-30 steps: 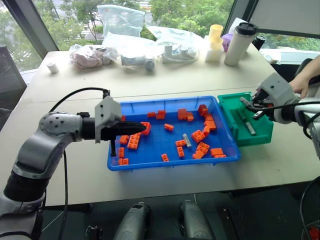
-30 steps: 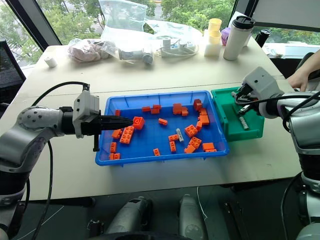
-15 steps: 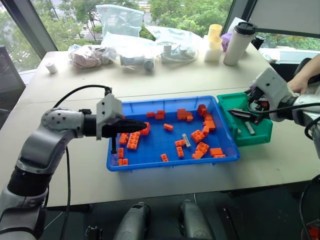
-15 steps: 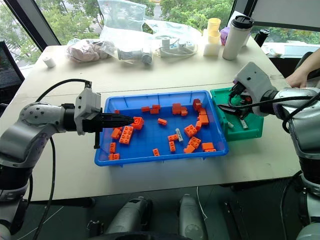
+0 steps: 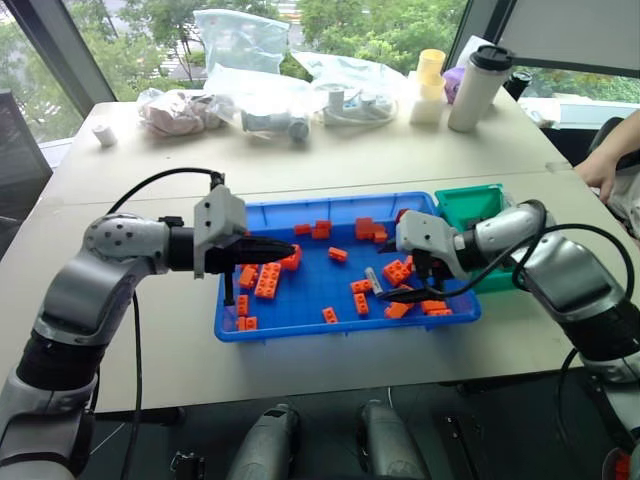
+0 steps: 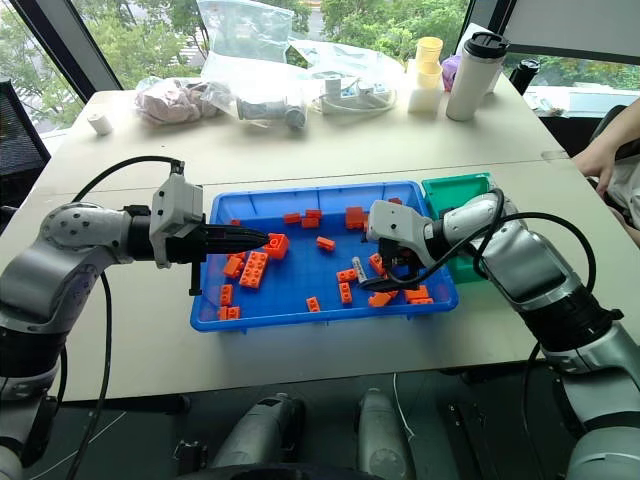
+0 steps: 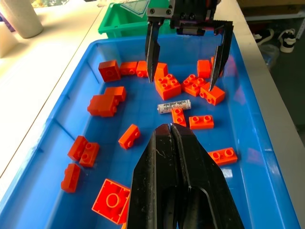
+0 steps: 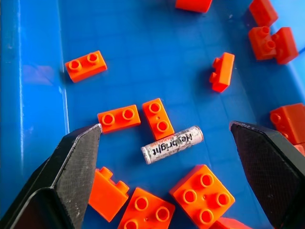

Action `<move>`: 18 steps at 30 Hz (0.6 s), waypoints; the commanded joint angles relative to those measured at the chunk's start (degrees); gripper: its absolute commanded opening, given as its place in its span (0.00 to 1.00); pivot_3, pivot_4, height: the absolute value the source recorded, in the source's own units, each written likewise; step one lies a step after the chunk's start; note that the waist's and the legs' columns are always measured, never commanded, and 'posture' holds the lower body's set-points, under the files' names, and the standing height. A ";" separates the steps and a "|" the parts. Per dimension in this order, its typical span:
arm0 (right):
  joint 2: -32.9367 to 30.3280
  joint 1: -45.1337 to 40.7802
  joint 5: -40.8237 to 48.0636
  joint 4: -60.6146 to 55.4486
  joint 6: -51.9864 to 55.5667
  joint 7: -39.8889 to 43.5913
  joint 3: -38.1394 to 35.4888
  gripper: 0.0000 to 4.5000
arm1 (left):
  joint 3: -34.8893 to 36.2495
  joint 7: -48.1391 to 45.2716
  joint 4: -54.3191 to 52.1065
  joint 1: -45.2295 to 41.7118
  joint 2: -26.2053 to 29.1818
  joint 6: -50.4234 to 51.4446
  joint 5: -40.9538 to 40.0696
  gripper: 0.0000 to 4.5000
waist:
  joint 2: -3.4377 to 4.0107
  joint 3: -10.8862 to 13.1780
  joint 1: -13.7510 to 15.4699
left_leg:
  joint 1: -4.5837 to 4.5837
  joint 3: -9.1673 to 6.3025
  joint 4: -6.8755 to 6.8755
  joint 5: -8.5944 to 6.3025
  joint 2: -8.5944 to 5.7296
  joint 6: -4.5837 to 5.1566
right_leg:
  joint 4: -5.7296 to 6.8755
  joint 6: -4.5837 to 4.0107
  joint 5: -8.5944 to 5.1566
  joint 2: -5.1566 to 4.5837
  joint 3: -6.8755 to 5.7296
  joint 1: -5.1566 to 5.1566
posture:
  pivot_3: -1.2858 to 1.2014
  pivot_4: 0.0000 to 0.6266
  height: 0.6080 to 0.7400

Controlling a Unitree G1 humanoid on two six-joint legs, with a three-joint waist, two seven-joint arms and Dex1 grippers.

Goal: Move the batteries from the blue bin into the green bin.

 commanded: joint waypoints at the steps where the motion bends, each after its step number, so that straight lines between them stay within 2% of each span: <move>1: 2.08 -3.58 -4.21 6.62 -6.53 3.26 2.61 0.98 | 1.69 0.69 -2.45 0.17 0.74 0.22 -0.60 0.00 | 0.00 0.00 0.00 | 0.00 0.00 0.00 0.00 0.00 -0.01 | 0.01 0.00 0.00 0.00 0.00 -0.02 | 0.52 0.24 1.00; 11: 6.33 -6.74 -11.34 19.67 -17.11 10.04 6.15 0.98 | 3.18 2.54 -4.89 2.16 1.40 1.43 -1.16 0.00 | 0.00 0.00 0.03 | -0.02 -0.03 0.00 0.12 -0.02 -0.22 | 0.01 0.00 0.00 0.00 0.00 -0.03 | 0.52 0.24 1.00; 15: 7.74 -7.39 -12.84 23.19 -19.65 11.08 5.44 0.98 | 3.35 3.04 -5.28 2.48 1.47 1.60 -1.28 0.00 | 0.00 0.00 0.00 | -0.01 -0.03 -0.02 0.14 -0.01 -0.25 | 0.02 0.00 0.00 0.02 0.01 -0.04 | 0.52 0.24 1.00; 16: 8.05 -7.54 -12.89 23.67 -19.88 11.31 5.17 0.87 | 3.36 3.12 -5.32 2.49 1.47 1.62 -1.29 0.00 | 0.00 0.00 0.00 | -0.01 -0.03 -0.02 0.14 -0.01 -0.25 | 0.02 0.00 0.00 0.02 0.01 -0.04 | 0.52 0.24 1.00; 17: 8.31 -7.72 -13.06 24.08 -20.04 11.47 4.98 0.81 | 3.37 3.18 -5.33 2.51 1.48 1.64 -1.31 0.00 | 0.00 0.00 0.00 | -0.01 -0.03 -0.02 0.14 -0.01 -0.25 | 0.02 0.00 0.00 0.02 0.01 -0.04 | 0.52 0.24 1.00; 18: 8.57 -7.88 -13.27 24.41 -20.15 11.57 4.82 0.70 | 3.37 3.20 -5.33 2.52 1.49 1.62 -1.31 0.00 | 0.00 0.00 0.01 | -0.01 -0.03 -0.02 0.14 -0.01 -0.26 | 0.02 0.00 0.00 0.02 0.01 -0.04 | 0.52 0.24 1.00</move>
